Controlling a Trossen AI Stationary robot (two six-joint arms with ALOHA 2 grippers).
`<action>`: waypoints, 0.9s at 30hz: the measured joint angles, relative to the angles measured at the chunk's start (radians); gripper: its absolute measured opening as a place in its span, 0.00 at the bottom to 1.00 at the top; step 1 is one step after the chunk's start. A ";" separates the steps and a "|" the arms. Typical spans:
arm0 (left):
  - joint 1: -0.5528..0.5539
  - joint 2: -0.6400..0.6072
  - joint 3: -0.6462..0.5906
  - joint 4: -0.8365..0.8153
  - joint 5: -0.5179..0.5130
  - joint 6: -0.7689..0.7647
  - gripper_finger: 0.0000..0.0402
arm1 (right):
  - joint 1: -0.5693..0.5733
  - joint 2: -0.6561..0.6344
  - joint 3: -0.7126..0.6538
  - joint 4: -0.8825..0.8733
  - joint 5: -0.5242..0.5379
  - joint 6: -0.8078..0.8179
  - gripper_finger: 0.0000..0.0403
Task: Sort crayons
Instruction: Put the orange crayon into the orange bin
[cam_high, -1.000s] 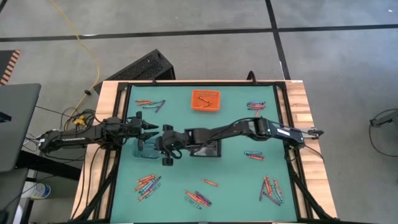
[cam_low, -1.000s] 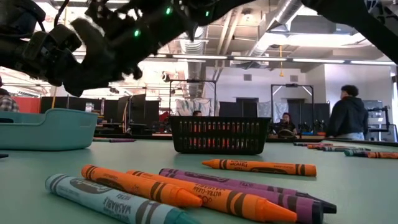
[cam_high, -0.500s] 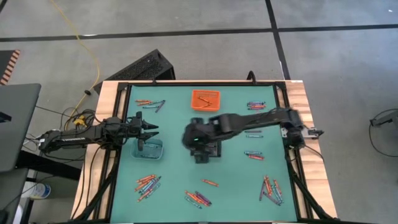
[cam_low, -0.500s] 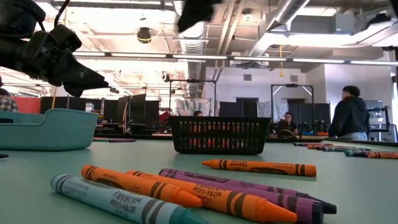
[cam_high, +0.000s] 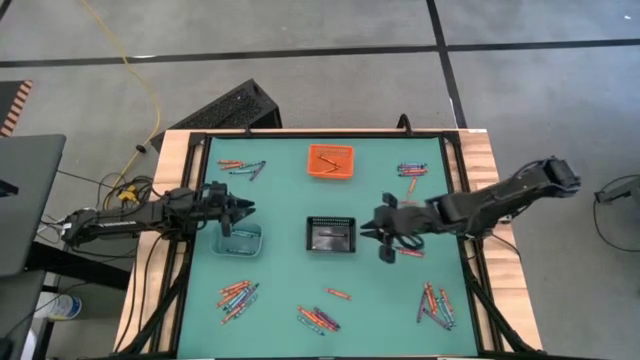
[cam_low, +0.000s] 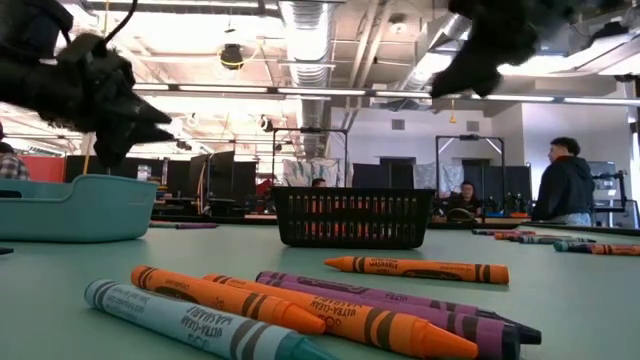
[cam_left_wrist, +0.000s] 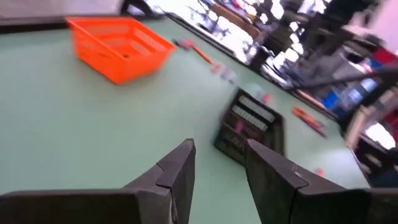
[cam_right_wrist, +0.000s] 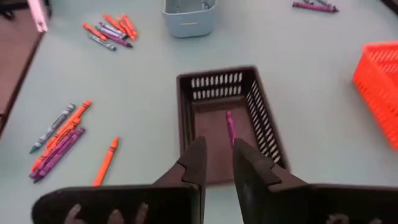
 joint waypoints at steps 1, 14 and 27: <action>-0.002 0.012 0.023 -0.012 0.005 -0.009 0.31 | 0.008 -0.027 -0.048 0.041 0.001 0.000 0.18; -0.173 0.477 0.437 -0.296 -0.042 -0.065 0.31 | -0.002 -0.308 -0.377 0.199 0.189 -0.035 0.18; -0.660 0.959 0.786 -0.466 -0.202 -0.371 0.31 | -0.048 -0.410 -0.520 0.255 0.183 -0.043 0.18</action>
